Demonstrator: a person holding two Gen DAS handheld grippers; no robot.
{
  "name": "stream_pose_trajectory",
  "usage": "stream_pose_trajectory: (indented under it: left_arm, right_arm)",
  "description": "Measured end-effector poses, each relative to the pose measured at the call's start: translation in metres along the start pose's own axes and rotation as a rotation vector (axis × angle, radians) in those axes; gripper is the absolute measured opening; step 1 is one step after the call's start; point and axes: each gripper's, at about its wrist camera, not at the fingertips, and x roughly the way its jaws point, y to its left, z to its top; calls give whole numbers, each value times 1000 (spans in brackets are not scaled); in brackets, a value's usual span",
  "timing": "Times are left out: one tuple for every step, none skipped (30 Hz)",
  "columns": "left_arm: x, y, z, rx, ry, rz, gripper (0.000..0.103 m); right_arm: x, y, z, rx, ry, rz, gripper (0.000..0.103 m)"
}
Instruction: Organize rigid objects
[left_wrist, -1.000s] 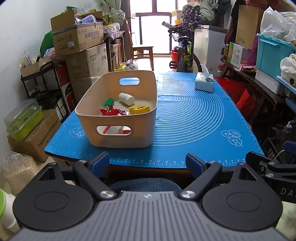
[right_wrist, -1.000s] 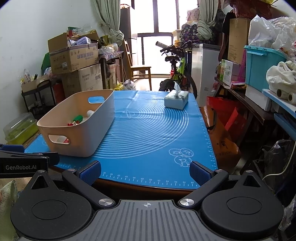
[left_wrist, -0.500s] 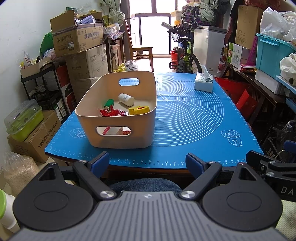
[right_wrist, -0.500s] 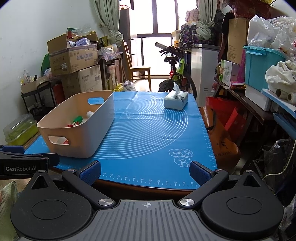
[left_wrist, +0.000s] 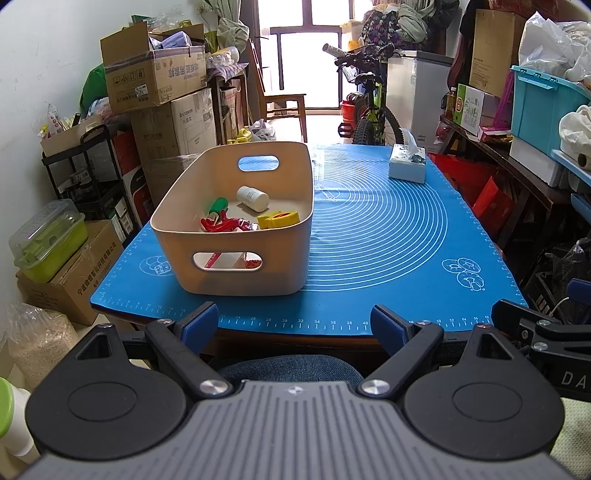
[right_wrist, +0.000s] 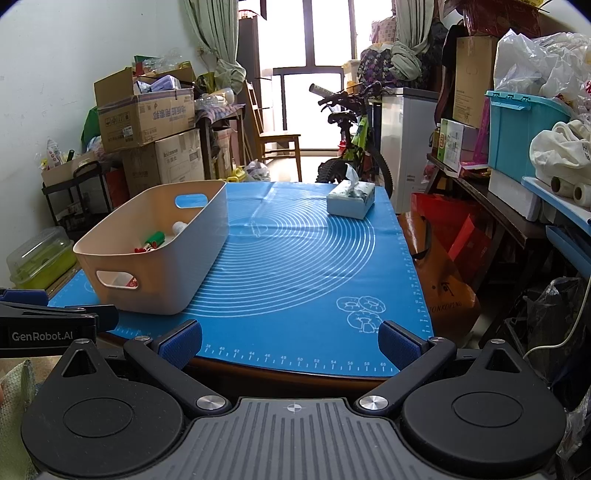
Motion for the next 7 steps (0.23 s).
stream_pose_trajectory:
  left_arm:
    - [0,0,0,0,0,0,89]
    - [0,0,0,0,0,0,89]
    - [0,0,0,0,0,0,89]
    - [0,0,0,0,1,0,89]
    - [0,0,0,1,0,0,89]
    - [0,0,0,1,-1,0,89]
    - [0,0,0,1,-1,0,89]
  right_arm:
    - [0,0,0,0,0,0,100]
    - [0,0,0,0,0,0,100]
    - [0,0,0,0,0,0,100]
    - [0,0,0,1,1,0,100]
    - [0,0,0,1,0,0,100]
    - [0,0,0,2,0,0,100]
    - [0,0,0,1,0,0,100]
